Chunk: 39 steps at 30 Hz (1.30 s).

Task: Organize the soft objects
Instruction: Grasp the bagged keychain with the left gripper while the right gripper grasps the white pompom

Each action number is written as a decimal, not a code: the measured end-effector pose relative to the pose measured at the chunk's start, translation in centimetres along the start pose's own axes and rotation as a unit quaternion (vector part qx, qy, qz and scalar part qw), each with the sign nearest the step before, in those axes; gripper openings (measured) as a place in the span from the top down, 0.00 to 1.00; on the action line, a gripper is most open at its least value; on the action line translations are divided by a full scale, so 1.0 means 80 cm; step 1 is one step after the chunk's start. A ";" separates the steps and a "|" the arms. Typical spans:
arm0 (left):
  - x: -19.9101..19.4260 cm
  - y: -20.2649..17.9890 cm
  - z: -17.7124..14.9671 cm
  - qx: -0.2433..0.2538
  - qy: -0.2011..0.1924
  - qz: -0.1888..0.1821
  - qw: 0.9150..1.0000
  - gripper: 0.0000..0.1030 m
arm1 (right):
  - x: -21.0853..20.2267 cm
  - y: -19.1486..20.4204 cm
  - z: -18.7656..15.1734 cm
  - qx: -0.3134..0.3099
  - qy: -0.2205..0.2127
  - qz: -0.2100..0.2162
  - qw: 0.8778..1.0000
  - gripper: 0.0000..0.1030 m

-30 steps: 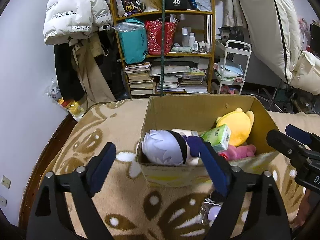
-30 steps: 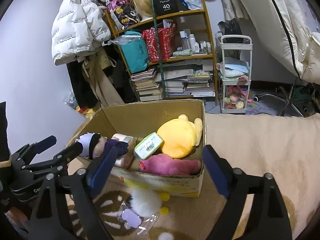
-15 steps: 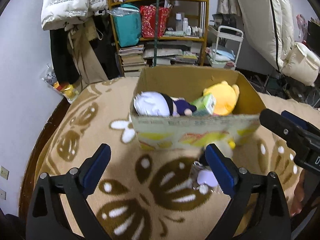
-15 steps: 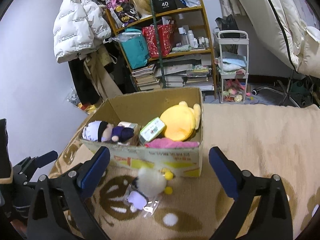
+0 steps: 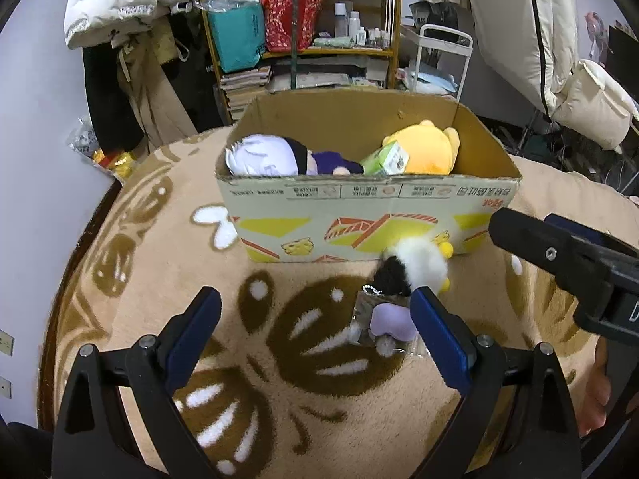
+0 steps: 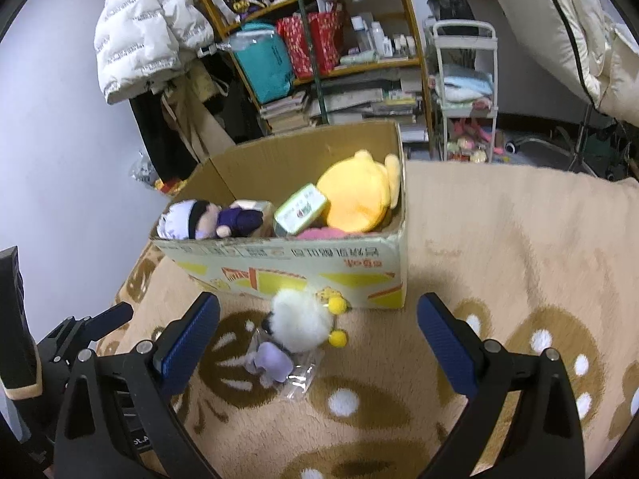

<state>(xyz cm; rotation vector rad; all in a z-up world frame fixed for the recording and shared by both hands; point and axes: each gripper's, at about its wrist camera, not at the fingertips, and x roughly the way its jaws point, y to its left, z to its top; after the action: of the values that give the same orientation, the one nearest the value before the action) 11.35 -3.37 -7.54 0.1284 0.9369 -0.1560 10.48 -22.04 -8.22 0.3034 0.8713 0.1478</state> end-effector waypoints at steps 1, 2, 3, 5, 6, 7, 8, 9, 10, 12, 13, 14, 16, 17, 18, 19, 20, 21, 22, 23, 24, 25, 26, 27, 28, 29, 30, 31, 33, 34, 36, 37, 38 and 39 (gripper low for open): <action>0.004 0.001 0.000 -0.005 0.004 -0.005 1.000 0.08 | 0.005 -0.001 -0.001 0.002 0.007 0.000 1.000 0.00; 0.009 0.002 0.000 -0.010 0.007 -0.011 1.000 0.08 | 0.011 -0.002 -0.001 0.004 0.014 0.001 1.000 0.00; 0.013 0.004 0.000 -0.016 0.010 -0.015 1.000 0.08 | 0.016 -0.003 -0.002 0.007 0.020 0.001 1.000 0.00; 0.020 0.006 0.000 -0.023 0.013 -0.021 0.999 0.08 | 0.024 -0.005 -0.003 0.009 0.029 0.002 1.000 0.00; 0.025 0.006 0.000 -0.027 0.016 -0.026 0.999 0.08 | 0.028 -0.005 -0.003 0.010 0.033 0.002 0.999 0.00; 0.029 0.006 0.000 -0.030 0.018 -0.029 0.999 0.08 | 0.032 -0.005 -0.003 0.011 0.037 0.002 0.999 0.00; 0.033 0.005 0.000 -0.032 0.020 -0.035 0.999 0.08 | 0.035 -0.005 -0.003 0.010 0.039 0.003 0.999 0.00; 0.037 0.005 0.000 -0.033 0.023 -0.038 0.998 0.08 | 0.039 -0.005 -0.003 0.010 0.042 0.003 0.999 0.00; 0.041 0.004 -0.001 -0.034 0.026 -0.043 0.998 0.08 | 0.042 -0.005 -0.003 0.010 0.045 0.003 0.999 0.00; 0.050 0.000 -0.002 -0.033 0.033 -0.054 0.997 0.08 | 0.048 -0.004 -0.003 0.007 0.050 0.003 0.999 0.01; 0.053 -0.002 -0.003 -0.032 0.036 -0.058 0.997 0.08 | 0.051 -0.004 -0.003 0.006 0.053 0.003 0.999 0.02; 0.057 -0.004 -0.004 -0.031 0.039 -0.061 0.997 0.08 | 0.054 -0.003 -0.003 0.006 0.057 0.003 0.998 0.03; 0.067 -0.011 -0.007 -0.025 0.049 -0.066 0.996 0.08 | 0.061 -0.002 -0.004 0.006 0.065 0.004 0.998 0.03; 0.071 -0.014 -0.008 -0.021 0.053 -0.069 0.996 0.08 | 0.064 -0.001 -0.004 0.006 0.068 0.004 0.998 0.04; 0.076 -0.018 -0.010 -0.018 0.058 -0.072 0.996 0.08 | 0.068 0.000 -0.004 0.004 0.072 0.003 0.997 0.06; 0.079 -0.020 -0.011 -0.016 0.061 -0.075 0.995 0.08 | 0.072 0.001 -0.006 0.003 0.076 0.003 0.997 0.09; 0.083 -0.022 -0.011 -0.015 0.064 -0.079 0.995 0.08 | 0.076 0.002 -0.006 0.002 0.082 0.004 0.997 0.10; 0.086 -0.025 -0.012 -0.014 0.066 -0.084 0.994 0.08 | 0.080 0.001 -0.007 0.002 0.086 0.006 0.996 0.13; 0.089 -0.027 -0.012 -0.013 0.068 -0.087 0.994 0.08 | 0.084 0.001 -0.008 0.001 0.091 0.007 0.996 0.17; 0.092 -0.029 -0.013 -0.013 0.069 -0.091 0.993 0.08 | 0.087 0.002 -0.010 0.001 0.095 0.008 0.995 0.19; 0.096 -0.031 -0.014 -0.013 0.072 -0.095 0.993 0.08 | 0.092 0.002 -0.011 0.000 0.101 0.010 0.995 0.23; 0.099 -0.032 -0.015 -0.013 0.074 -0.097 0.992 0.08 | 0.096 0.001 -0.013 0.000 0.105 0.011 0.994 0.25; 0.103 -0.033 -0.016 -0.014 0.076 -0.099 0.992 0.08 | 0.100 0.001 -0.015 0.000 0.110 0.012 0.994 0.25; 0.106 -0.035 -0.016 -0.013 0.080 -0.102 0.991 0.08 | 0.104 0.001 -0.016 0.000 0.113 0.014 0.994 0.26; 0.111 -0.038 -0.018 -0.012 0.084 -0.102 0.991 0.08 | 0.108 0.000 -0.017 -0.001 0.116 0.016 0.993 0.27; 0.114 -0.039 -0.019 -0.011 0.088 -0.100 0.991 0.08 | 0.112 0.001 -0.018 -0.002 0.120 0.018 0.993 0.27; 0.120 -0.042 -0.020 -0.009 0.094 -0.099 0.991 0.08 | 0.116 0.001 -0.019 -0.004 0.122 0.021 0.992 0.27; 0.123 -0.044 -0.021 -0.008 0.098 -0.098 0.990 0.08 | 0.120 0.001 -0.019 -0.005 0.124 0.022 0.992 0.27; 0.129 -0.048 -0.022 -0.003 0.099 -0.091 0.991 0.08 | 0.128 -0.001 -0.019 -0.002 0.127 0.029 0.991 0.27; 0.131 -0.051 -0.022 -0.002 0.099 -0.089 0.991 0.08 | 0.130 -0.001 -0.018 0.001 0.129 0.033 0.991 0.27; 0.134 -0.053 -0.022 -0.002 0.098 -0.088 0.991 0.08 | 0.137 -0.003 -0.019 0.009 0.136 0.041 0.990 0.33; 0.135 -0.055 -0.022 -0.002 0.098 -0.087 0.991 0.08 | 0.140 -0.004 -0.021 0.011 0.141 0.051 0.989 0.39; 0.137 -0.058 -0.022 -0.001 0.098 -0.087 0.991 0.08 | 0.142 -0.004 -0.022 0.013 0.142 0.061 0.988 0.42; 0.137 -0.060 -0.023 -0.001 0.097 -0.086 0.992 0.08 | 0.142 -0.003 -0.022 0.013 0.143 0.067 0.987 0.48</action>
<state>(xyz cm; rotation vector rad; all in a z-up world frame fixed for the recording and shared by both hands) 15.40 -8.59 -17.67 0.0622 1.1430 -0.3065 16.39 -19.05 -17.62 0.3705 1.1372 0.3103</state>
